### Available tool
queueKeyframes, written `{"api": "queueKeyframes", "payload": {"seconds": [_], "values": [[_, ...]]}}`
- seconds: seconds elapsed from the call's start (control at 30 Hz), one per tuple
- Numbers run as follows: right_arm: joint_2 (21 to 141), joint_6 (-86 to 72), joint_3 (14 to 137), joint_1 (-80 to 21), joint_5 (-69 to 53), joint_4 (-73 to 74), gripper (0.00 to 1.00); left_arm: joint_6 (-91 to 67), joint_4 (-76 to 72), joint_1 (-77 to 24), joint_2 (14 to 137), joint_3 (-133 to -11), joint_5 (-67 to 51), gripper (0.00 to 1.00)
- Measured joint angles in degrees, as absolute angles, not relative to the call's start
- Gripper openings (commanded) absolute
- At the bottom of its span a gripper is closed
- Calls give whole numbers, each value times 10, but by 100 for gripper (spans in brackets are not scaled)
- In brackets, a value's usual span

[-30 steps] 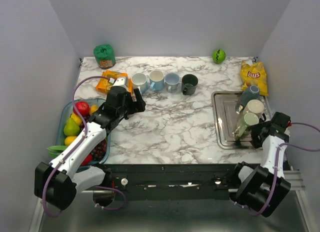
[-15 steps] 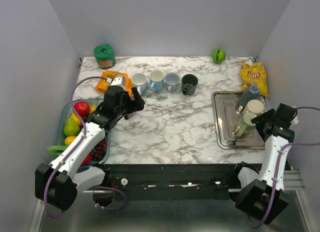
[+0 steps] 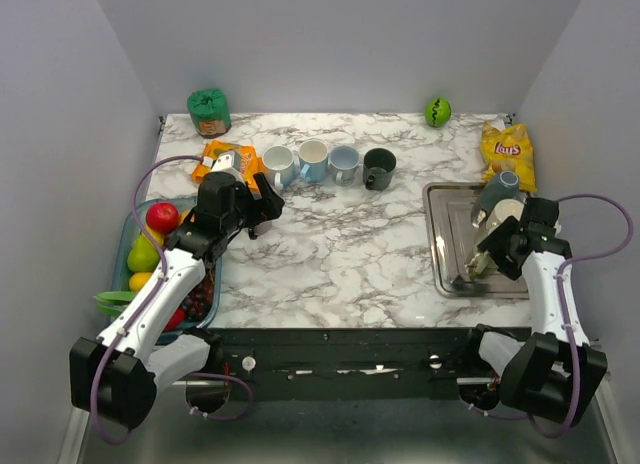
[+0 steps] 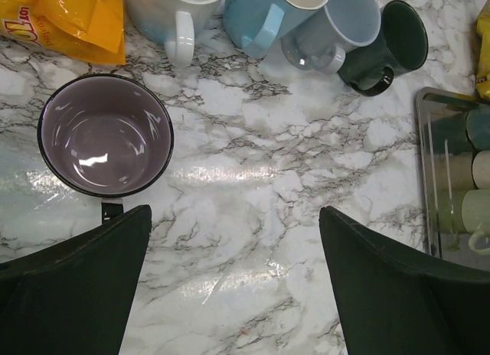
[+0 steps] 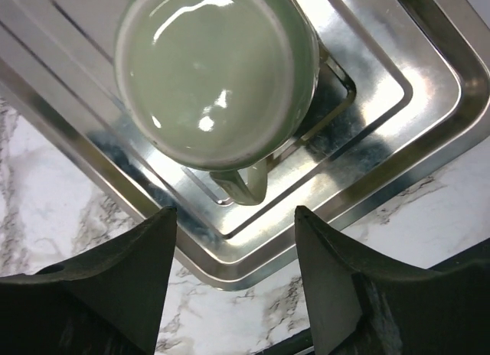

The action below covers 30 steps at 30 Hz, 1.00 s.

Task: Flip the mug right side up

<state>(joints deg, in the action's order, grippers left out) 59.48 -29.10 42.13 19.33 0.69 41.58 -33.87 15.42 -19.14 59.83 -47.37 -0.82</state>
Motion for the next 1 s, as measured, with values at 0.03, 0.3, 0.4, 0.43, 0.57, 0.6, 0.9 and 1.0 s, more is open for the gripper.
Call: {"api": "queueKeyframes", "payload": {"seconds": [0.03, 0.3, 0.4, 0.43, 0.57, 0.6, 0.9, 1.0], "values": [[598, -289, 419, 188, 17, 416, 67, -339, 154, -188, 599, -474, -13, 99], [635, -284, 411, 133, 80, 410, 53, -344, 147, -173, 609, -474, -37, 99], [650, -285, 411, 113, 101, 405, 50, -344, 147, -173, 611, -474, -40, 99], [655, -285, 411, 107, 108, 404, 49, -344, 147, -172, 611, -474, -40, 99], [679, -285, 421, 82, 139, 404, 45, -344, 146, -171, 611, -474, -42, 99], [683, -286, 425, 77, 147, 404, 44, -344, 147, -170, 611, -474, -42, 99], [695, -286, 448, 61, 196, 396, 41, -344, 147, -166, 611, -473, -46, 99], [702, -286, 449, 60, 204, 392, 40, -344, 147, -164, 611, -473, -46, 99]]}}
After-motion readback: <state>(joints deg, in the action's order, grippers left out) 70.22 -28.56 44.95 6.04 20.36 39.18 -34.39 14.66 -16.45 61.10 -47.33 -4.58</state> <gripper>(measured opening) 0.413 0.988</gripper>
